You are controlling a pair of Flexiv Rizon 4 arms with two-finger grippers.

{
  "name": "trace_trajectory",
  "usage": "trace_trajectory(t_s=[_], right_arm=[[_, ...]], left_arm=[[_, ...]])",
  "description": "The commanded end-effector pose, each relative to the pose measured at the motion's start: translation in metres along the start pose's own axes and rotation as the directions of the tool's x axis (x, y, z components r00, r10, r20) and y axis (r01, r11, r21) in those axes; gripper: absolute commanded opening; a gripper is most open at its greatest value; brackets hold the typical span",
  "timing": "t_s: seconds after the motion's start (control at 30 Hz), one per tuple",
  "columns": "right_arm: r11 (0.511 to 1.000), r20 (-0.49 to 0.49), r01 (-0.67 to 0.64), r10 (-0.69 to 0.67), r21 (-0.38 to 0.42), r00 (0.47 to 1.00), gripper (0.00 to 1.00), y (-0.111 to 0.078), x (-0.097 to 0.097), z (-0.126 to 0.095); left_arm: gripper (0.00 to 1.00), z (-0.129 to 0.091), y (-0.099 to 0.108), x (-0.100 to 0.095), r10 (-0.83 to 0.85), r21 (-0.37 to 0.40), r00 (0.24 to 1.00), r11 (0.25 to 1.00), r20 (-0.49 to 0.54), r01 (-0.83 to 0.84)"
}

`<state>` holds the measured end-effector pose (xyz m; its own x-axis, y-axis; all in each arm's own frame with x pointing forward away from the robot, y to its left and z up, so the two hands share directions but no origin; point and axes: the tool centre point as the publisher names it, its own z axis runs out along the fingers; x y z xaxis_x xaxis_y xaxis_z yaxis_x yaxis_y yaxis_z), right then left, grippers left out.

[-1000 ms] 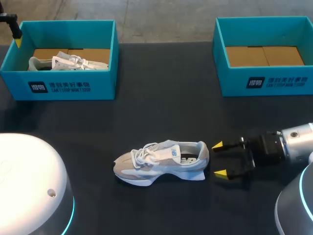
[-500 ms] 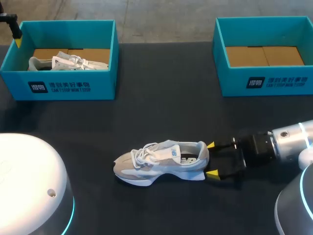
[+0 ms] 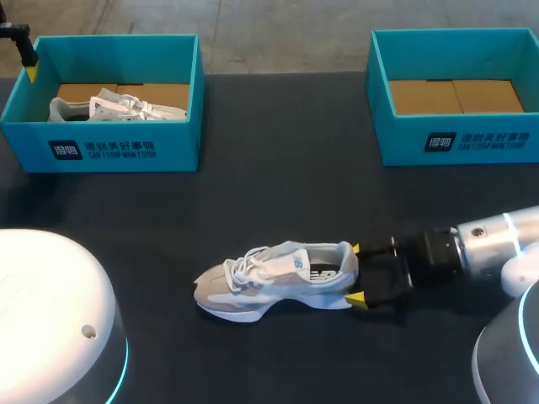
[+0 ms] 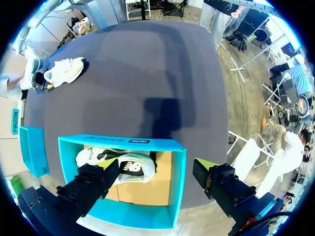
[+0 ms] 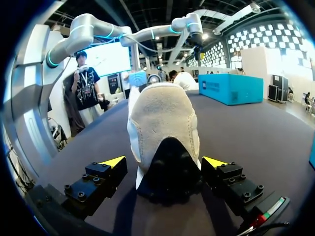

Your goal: Take the shoe out of the shoebox, open the shoe tongue, remove and reinsert the insole, then place the shoe into the shoebox

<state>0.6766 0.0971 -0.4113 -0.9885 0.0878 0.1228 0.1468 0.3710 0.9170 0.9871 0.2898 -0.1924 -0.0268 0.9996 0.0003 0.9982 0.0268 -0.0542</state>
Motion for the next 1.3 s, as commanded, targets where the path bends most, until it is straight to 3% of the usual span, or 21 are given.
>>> trace_trajectory(t_s=[0.03, 0.37, 0.77, 1.3], right_arm=[[1.0, 0.015, -0.008, 0.008, 0.012, 1.0, 1.0, 0.002, -0.002, 0.009], [1.0, 0.038, -0.02, 0.019, 0.023, 0.999, 1.0, 0.002, -0.001, 0.003], [1.0, -0.049, -0.015, 0.016, 0.013, 0.999, 1.0, 0.002, -0.017, 0.007], [0.998, -0.085, 0.055, -0.056, -0.013, 0.995, 1.0, 0.002, -0.006, 0.022]], left_arm=[[1.0, 0.0, -0.002, 0.0, 0.0, -0.004, 1.0, 1.0, -0.003, 0.0], [1.0, 0.0, -0.002, 0.0, 0.0, -0.004, 1.0, 1.0, -0.003, 0.0], [1.0, 0.0, -0.002, 0.0, 0.0, -0.004, 1.0, 1.0, -0.003, 0.0], [1.0, 0.0, -0.002, 0.0, 0.0, -0.004, 1.0, 1.0, -0.003, 0.0]])
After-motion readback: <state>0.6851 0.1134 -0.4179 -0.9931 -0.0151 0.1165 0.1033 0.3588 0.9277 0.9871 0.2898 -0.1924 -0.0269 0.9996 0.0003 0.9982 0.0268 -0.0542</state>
